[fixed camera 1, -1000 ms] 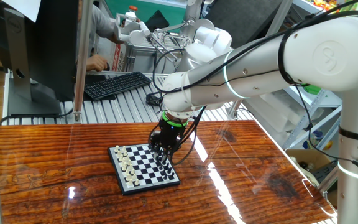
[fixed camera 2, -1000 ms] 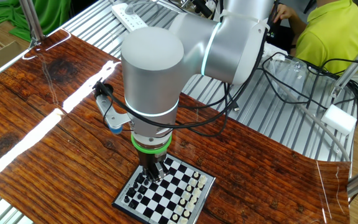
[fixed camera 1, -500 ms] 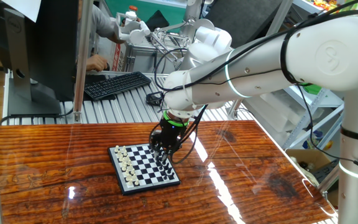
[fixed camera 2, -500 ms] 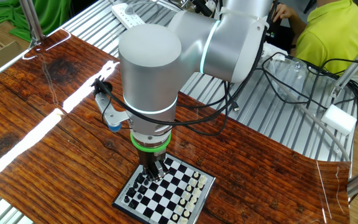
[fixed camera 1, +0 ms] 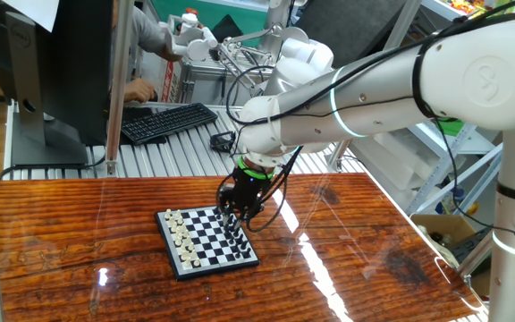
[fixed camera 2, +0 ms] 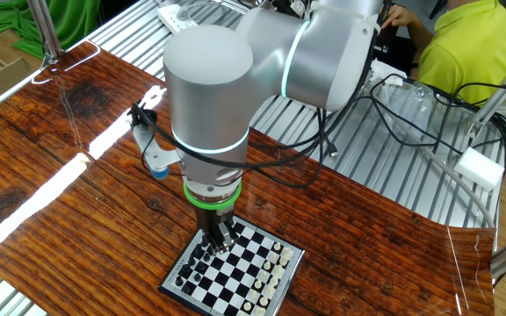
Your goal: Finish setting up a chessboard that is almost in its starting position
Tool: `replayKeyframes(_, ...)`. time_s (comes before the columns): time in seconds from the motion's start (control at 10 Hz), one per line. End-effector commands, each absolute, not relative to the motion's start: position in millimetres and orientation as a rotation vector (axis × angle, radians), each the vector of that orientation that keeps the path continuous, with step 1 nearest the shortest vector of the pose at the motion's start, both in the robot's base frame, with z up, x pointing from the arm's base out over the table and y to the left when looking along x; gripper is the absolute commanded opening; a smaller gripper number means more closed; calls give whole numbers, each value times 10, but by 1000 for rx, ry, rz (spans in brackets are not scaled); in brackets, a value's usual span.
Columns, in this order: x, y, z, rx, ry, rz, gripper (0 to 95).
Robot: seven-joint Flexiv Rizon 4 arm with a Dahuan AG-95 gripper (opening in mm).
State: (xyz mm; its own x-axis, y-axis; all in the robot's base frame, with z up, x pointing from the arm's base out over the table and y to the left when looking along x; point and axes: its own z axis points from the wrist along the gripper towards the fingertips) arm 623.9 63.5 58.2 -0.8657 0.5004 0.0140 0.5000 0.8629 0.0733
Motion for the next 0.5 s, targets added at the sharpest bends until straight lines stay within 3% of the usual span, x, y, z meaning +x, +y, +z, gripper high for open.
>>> replayKeyframes(0.1,6238,626,662,810,3037,119,190)
replayKeyframes(0.5,6284,522,979,721,3196,89,190)
